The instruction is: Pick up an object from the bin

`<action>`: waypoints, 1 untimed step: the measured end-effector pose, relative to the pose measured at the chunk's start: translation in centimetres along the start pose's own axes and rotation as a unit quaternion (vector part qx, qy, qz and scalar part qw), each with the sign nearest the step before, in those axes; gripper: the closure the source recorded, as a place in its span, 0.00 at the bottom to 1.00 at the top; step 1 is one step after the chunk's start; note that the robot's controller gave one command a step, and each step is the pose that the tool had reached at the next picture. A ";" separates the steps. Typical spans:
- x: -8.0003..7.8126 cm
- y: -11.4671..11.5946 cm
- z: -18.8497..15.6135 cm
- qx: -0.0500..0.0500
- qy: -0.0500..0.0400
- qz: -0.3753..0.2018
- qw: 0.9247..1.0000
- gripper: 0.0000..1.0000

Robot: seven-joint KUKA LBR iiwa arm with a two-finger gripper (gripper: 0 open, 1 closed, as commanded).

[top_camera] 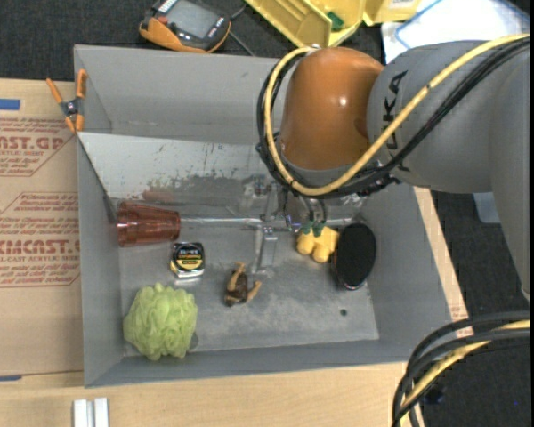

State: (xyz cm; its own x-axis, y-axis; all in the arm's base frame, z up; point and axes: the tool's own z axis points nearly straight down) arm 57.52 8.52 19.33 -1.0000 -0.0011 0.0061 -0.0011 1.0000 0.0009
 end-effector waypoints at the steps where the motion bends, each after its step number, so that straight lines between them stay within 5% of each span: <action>1: -0.2 -0.1 -0.5 0.000 -0.004 0.000 1.000 0.00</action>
Offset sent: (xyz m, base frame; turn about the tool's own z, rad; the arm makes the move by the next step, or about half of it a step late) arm -0.0408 -0.0152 -0.1233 -0.3679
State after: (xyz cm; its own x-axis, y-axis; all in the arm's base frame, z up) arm 57.68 8.47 19.82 -1.0000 -0.0007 -0.0018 -0.0007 1.0000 0.0015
